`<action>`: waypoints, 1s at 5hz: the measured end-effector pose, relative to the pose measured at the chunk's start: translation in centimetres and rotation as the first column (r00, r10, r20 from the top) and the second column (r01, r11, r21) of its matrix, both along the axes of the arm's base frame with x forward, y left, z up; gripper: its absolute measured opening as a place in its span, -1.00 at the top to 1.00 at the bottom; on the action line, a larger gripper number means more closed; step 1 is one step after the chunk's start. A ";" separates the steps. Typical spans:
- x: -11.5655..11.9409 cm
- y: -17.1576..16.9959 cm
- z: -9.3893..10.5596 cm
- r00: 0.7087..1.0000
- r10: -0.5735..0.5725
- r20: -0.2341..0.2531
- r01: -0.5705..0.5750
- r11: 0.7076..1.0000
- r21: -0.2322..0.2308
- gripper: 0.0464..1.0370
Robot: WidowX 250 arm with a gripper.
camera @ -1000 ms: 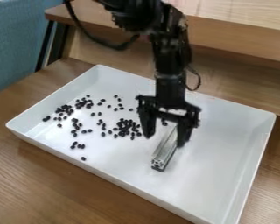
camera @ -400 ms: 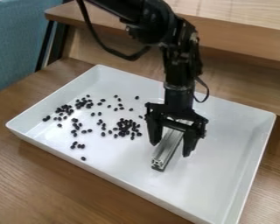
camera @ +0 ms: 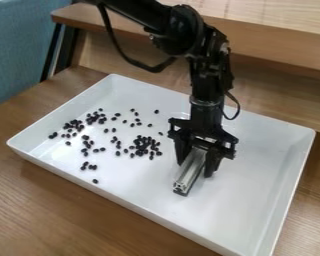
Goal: Sweep into pile
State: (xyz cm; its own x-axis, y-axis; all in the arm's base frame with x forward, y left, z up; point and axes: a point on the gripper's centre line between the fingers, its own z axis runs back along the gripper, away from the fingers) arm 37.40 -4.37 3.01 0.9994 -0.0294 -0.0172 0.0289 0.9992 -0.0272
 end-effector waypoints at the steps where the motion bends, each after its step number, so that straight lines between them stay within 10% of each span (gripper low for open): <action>1: 0.1 0.0 -0.1 0.999 -0.049 0.005 0.049 0.999 0.007 0.27; 3: 1.3 0.4 -0.2 0.951 -0.298 -0.080 0.302 0.952 0.042 0.29; 5: 1.2 1.9 -0.5 0.959 -0.283 -0.014 0.283 0.959 0.007 0.29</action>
